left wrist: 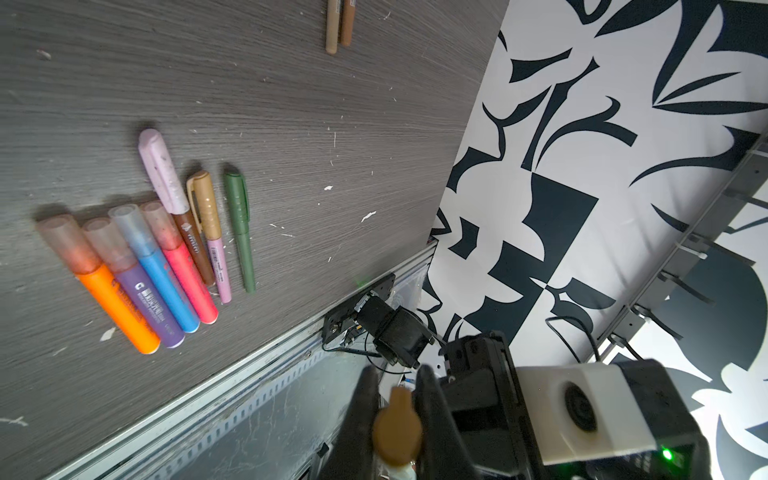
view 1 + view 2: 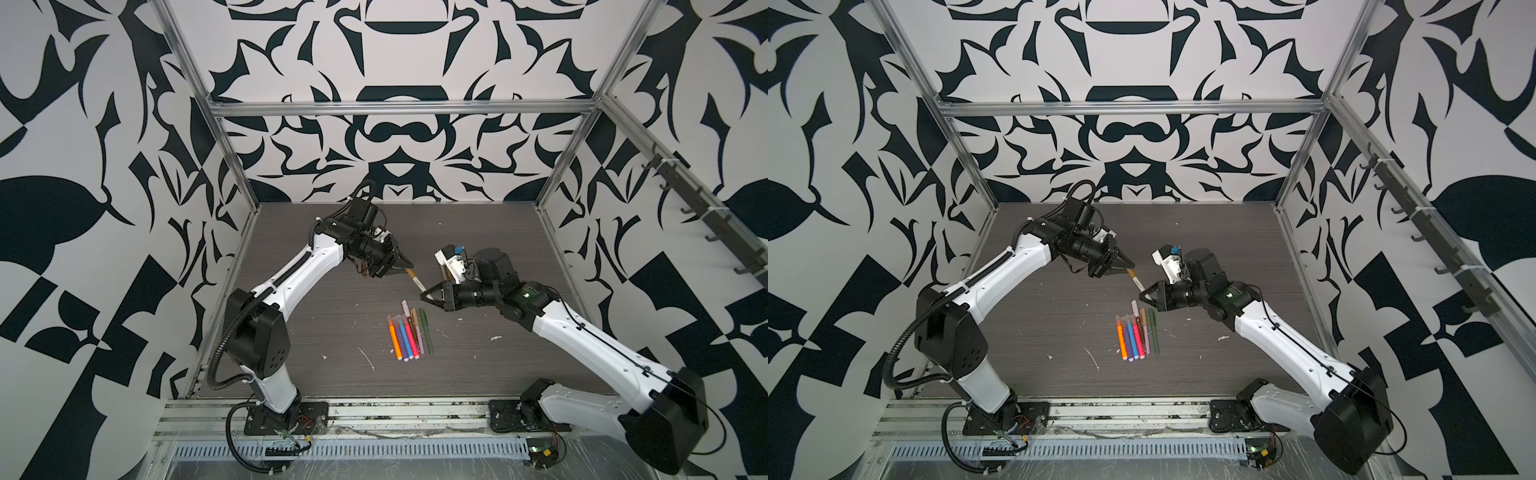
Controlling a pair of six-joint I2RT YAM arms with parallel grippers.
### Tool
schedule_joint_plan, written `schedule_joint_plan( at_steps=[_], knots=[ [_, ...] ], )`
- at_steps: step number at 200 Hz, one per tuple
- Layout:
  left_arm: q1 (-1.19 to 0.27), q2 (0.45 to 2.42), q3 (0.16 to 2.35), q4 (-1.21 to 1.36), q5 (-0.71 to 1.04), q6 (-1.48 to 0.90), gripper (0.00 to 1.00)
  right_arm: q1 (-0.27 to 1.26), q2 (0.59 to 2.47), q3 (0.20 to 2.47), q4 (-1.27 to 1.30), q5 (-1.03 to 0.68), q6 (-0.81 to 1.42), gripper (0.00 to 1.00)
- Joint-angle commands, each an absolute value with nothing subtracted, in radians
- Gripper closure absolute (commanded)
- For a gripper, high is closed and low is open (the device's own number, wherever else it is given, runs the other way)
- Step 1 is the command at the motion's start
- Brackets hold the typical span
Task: Open the pen caps
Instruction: 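Pull the pen barrel away with the right gripper while the left holds the cap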
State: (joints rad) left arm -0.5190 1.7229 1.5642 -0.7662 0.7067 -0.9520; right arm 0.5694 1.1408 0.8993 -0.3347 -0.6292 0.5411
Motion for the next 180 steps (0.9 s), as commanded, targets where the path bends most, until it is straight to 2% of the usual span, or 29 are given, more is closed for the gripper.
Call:
schedule_joint_plan(
  at_steps=[1,56,101,127,148,180],
  knots=[
    [-0.339,1.784,1.632,-0.736,0.341,-0.852,1.00,0.573,1.115,0.879,-0.715,-0.759,0.560,1.00],
    [-0.320,1.948,1.876,-0.858,0.182,-0.789,1.00,0.633,1.184,0.946,-0.660,-0.796,0.581,1.00],
    [-0.290,2.112,2.185,-1.022,-0.024,-0.807,1.00,0.643,1.116,0.847,-0.499,-0.713,0.774,1.00],
    [-0.275,2.211,2.342,-1.084,-0.106,-0.803,1.00,0.641,1.099,0.803,-0.443,-0.717,0.808,1.00],
    [-0.261,2.244,2.370,-1.060,-0.066,-0.781,1.00,0.644,1.094,0.792,-0.432,-0.722,0.804,1.00],
    [-0.262,2.183,2.246,-0.967,0.055,-0.739,1.00,0.637,1.128,0.826,-0.443,-0.775,0.721,0.99]
  ],
)
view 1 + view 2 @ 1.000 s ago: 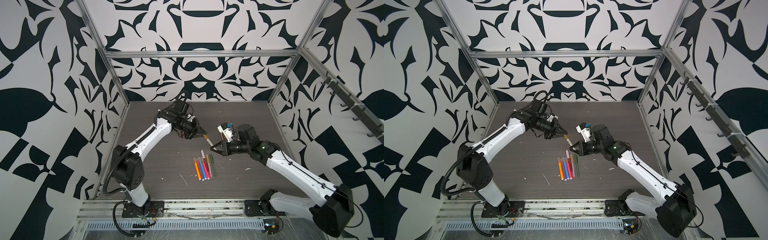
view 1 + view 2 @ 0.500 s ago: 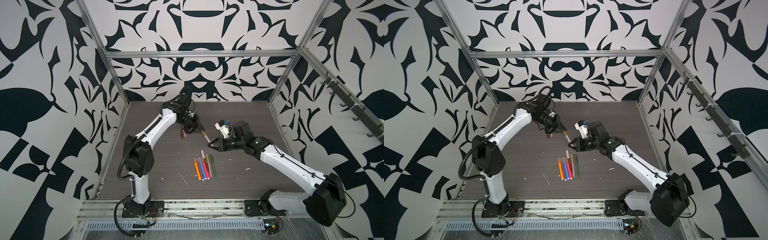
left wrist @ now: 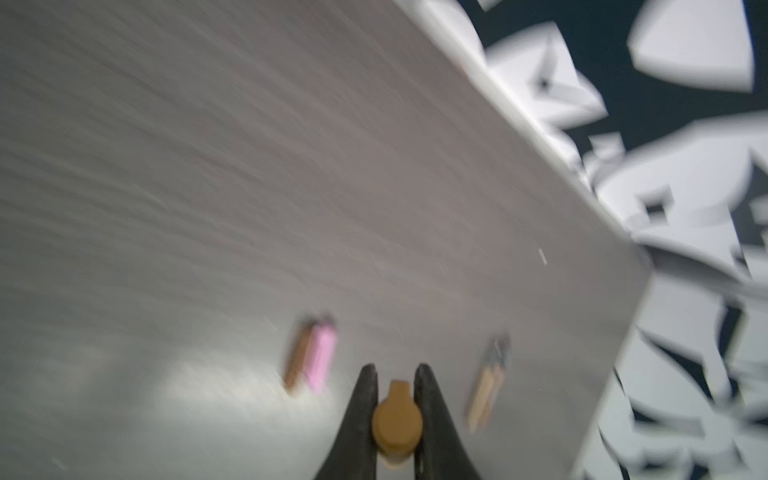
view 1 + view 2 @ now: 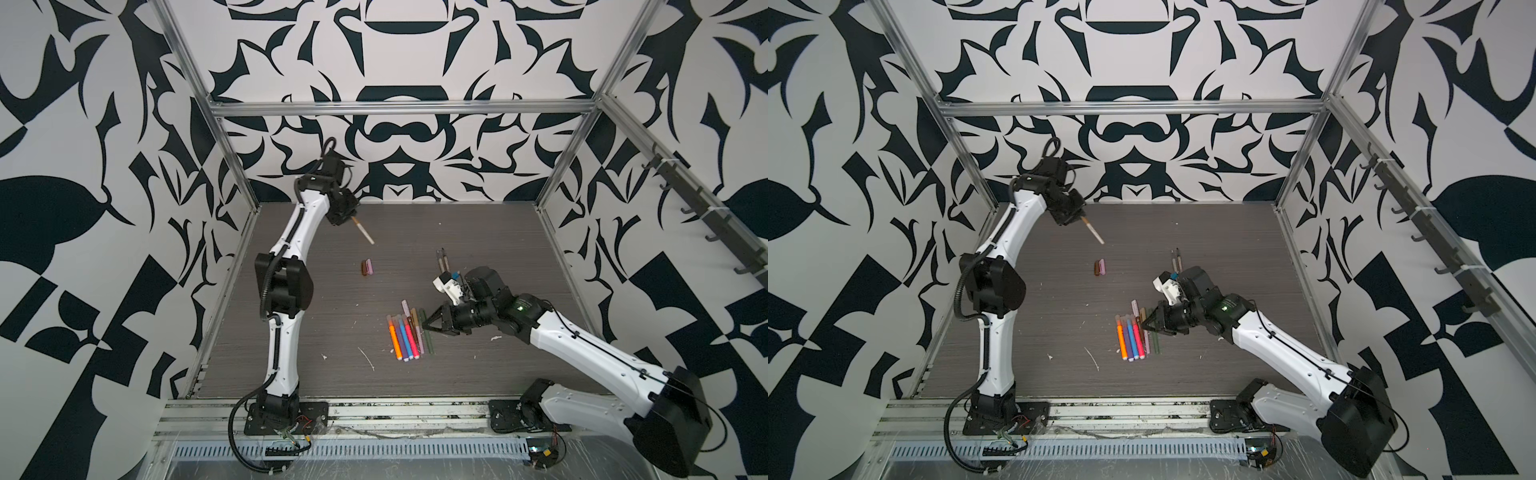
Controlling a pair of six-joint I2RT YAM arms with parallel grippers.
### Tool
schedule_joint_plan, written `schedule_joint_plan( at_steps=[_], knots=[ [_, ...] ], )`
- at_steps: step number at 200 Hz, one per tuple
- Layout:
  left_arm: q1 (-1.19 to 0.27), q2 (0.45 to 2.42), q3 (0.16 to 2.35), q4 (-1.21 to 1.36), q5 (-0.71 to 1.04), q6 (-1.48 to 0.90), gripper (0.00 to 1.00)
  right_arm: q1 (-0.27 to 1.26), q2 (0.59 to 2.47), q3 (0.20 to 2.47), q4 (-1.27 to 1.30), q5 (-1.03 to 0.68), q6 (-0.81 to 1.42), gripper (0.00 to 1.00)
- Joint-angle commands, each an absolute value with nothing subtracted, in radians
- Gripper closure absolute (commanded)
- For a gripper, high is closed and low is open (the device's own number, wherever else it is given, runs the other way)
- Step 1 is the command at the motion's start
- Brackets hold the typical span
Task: Open the pen caps
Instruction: 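Pull the pen barrel away with the right gripper while the left holds the cap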
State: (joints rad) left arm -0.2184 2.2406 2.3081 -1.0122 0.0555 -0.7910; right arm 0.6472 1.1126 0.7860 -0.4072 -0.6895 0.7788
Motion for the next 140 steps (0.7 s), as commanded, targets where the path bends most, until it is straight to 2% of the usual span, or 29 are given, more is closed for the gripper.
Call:
schedule_joint_plan(
  at_steps=[1,17,35,40,59,87,140],
  knots=[
    [-0.262,2.180,2.242,-0.966,0.062,-0.738,1.00,0.636,1.131,0.829,-0.448,-0.779,0.715,0.97],
    [-0.268,2.137,2.181,-0.959,0.159,-0.712,1.00,0.625,1.200,0.917,-0.524,-0.814,0.583,0.62],
    [-0.301,2.075,2.098,-0.965,0.234,-0.680,1.00,0.601,1.311,1.058,-0.642,-0.846,0.408,0.46],
    [-0.313,2.057,2.076,-0.965,0.252,-0.675,1.00,0.592,1.341,1.096,-0.671,-0.848,0.360,0.37],
    [-0.374,1.979,1.981,-0.964,0.276,-0.660,1.00,0.537,1.444,1.209,-0.702,-0.872,0.282,0.35],
    [-0.458,1.882,1.853,-0.909,0.319,-0.694,1.00,0.463,1.559,1.339,-0.730,-0.903,0.225,0.36],
    [-0.538,1.768,1.706,-0.788,0.364,-0.797,1.00,0.453,1.688,1.491,-0.790,-0.917,0.181,0.42]
  ],
)
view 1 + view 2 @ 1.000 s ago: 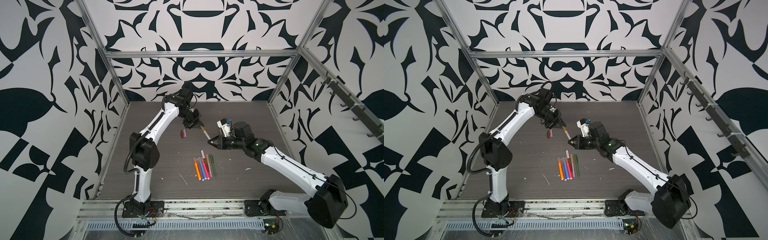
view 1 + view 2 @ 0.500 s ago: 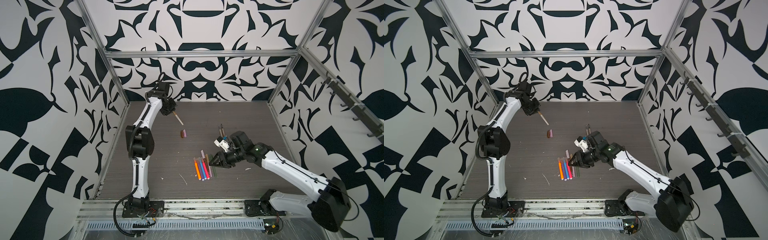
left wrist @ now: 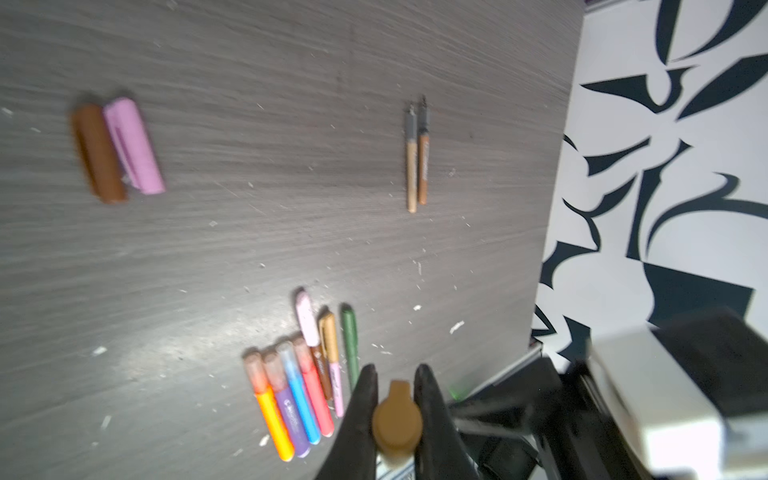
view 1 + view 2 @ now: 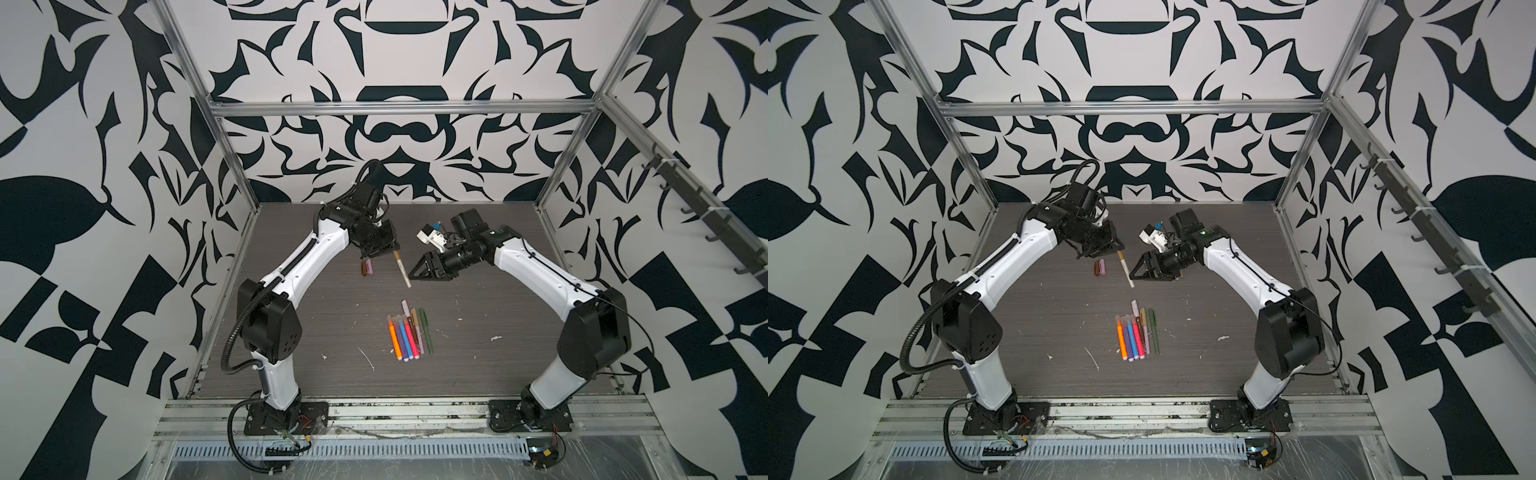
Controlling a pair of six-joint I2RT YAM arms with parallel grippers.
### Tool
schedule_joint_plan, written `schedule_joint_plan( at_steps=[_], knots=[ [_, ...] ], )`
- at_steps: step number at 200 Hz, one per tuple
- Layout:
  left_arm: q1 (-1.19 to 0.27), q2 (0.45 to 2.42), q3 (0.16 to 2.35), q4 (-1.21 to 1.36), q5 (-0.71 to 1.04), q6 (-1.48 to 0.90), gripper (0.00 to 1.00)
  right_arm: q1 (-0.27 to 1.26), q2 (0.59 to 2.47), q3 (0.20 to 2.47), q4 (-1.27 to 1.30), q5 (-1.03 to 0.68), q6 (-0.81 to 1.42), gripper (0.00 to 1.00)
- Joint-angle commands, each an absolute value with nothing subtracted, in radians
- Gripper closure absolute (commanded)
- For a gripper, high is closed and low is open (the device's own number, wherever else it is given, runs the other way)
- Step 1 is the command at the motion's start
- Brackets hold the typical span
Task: Open the pen caps
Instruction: 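Pull the pen barrel away with the right gripper while the left holds the cap, then lay the gold cap beside the brown cap while the right carries the pen away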
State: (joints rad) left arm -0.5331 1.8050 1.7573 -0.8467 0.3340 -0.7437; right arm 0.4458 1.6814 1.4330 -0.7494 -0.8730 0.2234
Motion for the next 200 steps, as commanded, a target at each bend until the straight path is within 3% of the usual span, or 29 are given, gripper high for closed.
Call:
schedule_joint_plan(
  at_steps=[1,27,137,200],
  knots=[
    [-0.538,1.767,1.703,-0.786,0.364,-0.798,1.00,0.453,1.688,1.491,-0.790,-0.917,0.181,0.42],
    [-0.543,1.755,1.682,-0.767,0.383,-0.815,1.00,0.459,1.704,1.494,-0.771,-0.951,0.209,0.50],
    [-0.543,1.765,1.691,-0.723,0.444,-0.853,1.00,0.490,1.724,1.472,-0.653,-0.989,0.312,0.70],
    [-0.559,1.795,1.728,-0.765,0.390,-0.832,1.00,0.534,1.686,1.417,-0.514,-0.999,0.461,0.99]
  ],
)
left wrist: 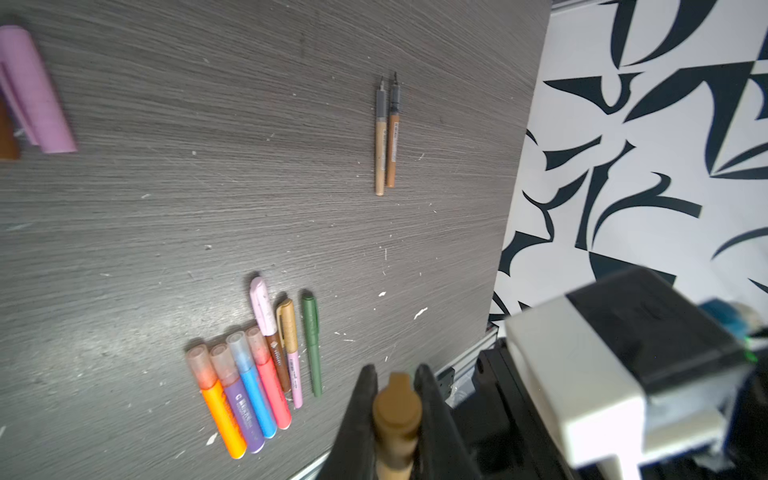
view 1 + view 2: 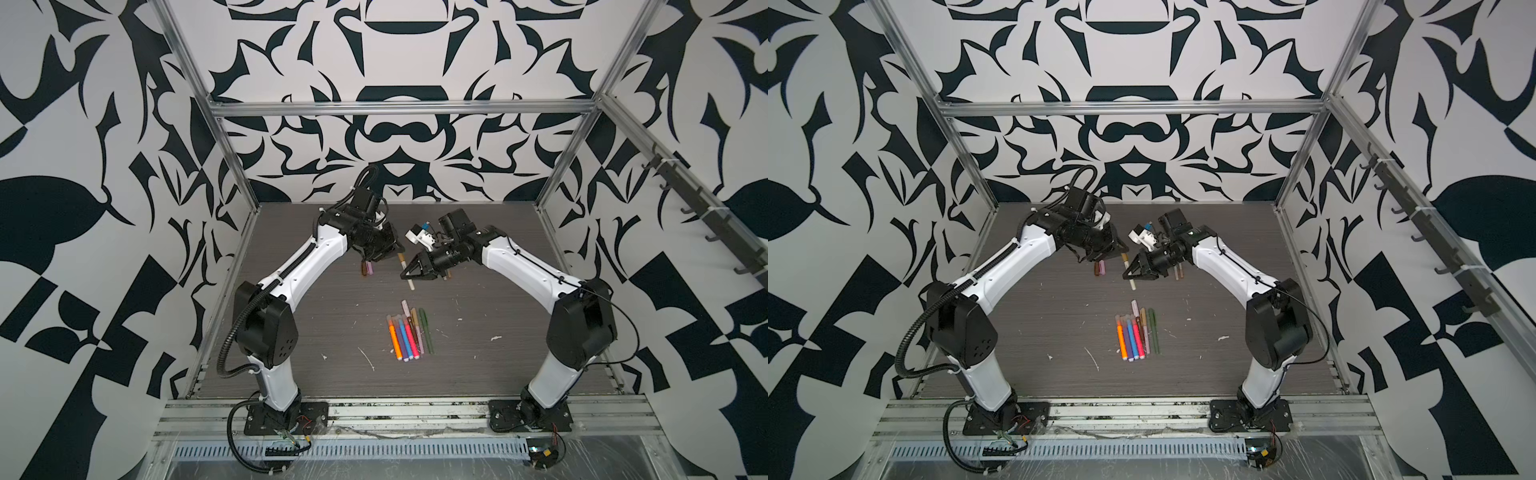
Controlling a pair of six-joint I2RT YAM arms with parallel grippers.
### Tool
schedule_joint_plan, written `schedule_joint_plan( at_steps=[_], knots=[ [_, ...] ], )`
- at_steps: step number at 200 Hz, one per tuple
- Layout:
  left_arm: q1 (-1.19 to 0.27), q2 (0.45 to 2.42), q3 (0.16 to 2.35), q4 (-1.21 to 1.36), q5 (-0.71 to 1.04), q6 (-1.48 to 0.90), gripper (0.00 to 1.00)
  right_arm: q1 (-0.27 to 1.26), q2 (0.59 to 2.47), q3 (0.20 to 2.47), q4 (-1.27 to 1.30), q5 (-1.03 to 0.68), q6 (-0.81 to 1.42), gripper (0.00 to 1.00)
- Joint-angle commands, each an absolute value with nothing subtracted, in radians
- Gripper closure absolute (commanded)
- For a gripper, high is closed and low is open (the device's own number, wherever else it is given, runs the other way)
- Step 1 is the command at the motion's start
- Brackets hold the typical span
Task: Open the pen caps
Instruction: 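Lay the gold cap beside the brown cap while the right carries the pen away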
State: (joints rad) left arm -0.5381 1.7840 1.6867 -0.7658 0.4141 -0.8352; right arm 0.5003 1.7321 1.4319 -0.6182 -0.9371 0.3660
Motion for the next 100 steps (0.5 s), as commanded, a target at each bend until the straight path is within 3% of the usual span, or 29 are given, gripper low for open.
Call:
schedule_joint_plan(
  at_steps=[1,60,82,100],
  knots=[
    [-0.560,1.796,1.731,-0.767,0.389,-0.831,1.00,0.535,1.685,1.416,-0.513,-1.000,0.463,0.99],
    [-0.567,1.825,1.800,-0.855,0.283,-0.790,1.00,0.544,1.658,1.376,-0.493,-0.949,0.524,1.00],
    [-0.421,1.947,2.028,-0.949,0.228,-0.701,1.00,0.599,1.522,1.223,-0.494,-0.862,0.526,1.00],
    [-0.269,2.126,2.332,-1.053,0.228,-0.660,1.00,0.656,1.366,1.011,-0.359,-0.807,0.660,1.00]
  ],
)
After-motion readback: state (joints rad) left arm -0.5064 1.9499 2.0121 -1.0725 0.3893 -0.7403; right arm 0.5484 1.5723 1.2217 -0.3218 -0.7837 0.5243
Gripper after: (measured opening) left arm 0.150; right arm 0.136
